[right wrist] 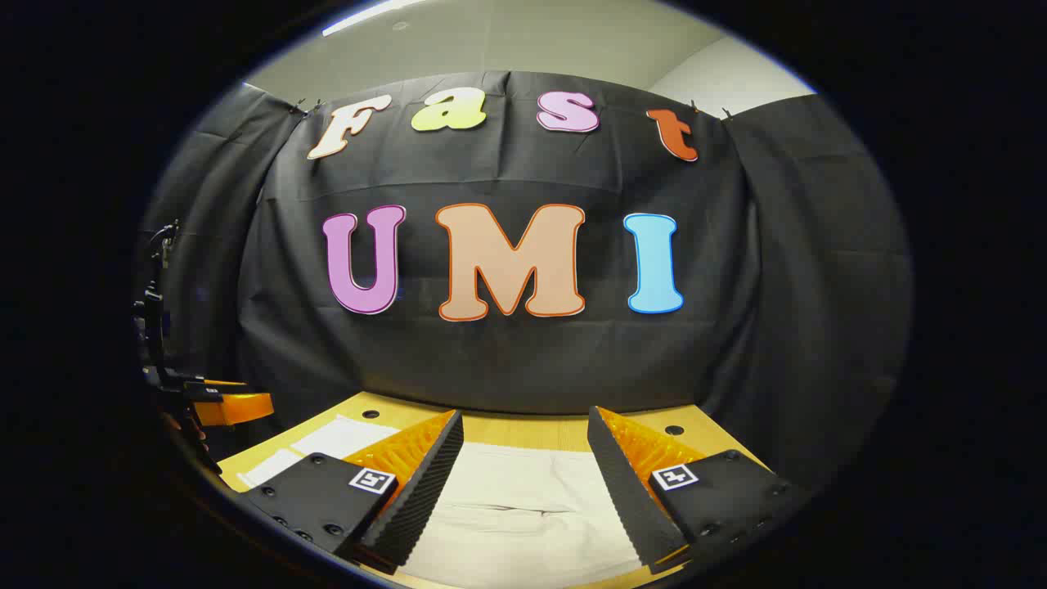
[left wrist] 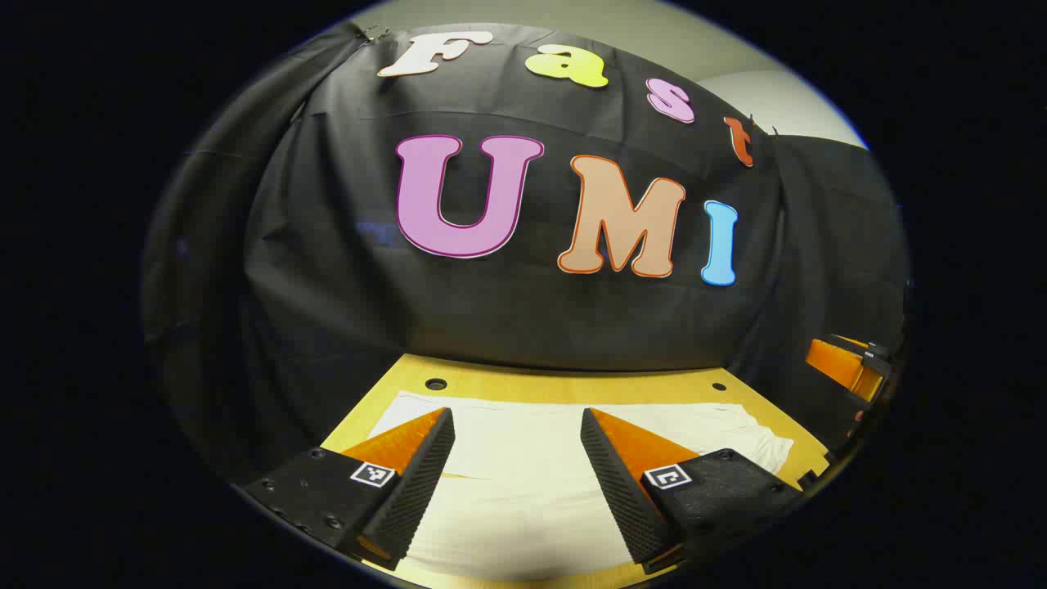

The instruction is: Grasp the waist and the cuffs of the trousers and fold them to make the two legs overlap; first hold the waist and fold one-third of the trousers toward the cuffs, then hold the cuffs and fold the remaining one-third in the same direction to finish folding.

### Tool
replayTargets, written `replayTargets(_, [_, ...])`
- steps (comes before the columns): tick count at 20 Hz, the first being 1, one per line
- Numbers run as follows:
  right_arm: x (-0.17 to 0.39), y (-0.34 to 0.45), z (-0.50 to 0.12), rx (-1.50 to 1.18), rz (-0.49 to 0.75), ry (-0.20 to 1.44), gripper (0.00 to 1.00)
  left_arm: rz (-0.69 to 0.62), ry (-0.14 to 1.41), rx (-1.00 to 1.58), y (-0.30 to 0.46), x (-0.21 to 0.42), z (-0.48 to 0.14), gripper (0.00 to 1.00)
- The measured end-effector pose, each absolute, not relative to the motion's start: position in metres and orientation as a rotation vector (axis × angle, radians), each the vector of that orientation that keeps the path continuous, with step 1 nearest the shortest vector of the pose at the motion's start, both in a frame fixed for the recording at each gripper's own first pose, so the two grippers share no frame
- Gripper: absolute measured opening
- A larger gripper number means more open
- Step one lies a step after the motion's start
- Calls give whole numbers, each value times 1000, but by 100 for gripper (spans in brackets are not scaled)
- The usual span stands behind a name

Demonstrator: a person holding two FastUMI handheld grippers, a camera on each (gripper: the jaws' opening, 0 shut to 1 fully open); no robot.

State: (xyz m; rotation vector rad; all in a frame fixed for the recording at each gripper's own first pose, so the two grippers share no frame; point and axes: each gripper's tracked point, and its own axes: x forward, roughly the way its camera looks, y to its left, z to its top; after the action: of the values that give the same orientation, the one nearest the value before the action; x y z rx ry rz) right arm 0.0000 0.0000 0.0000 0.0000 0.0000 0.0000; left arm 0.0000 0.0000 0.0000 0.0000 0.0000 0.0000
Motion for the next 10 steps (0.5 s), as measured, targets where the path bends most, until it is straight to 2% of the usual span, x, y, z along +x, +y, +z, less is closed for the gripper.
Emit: replayTargets(10, [-2,-8,-3,1,7,7,98,-8,18,15,-8,-2,-4,94])
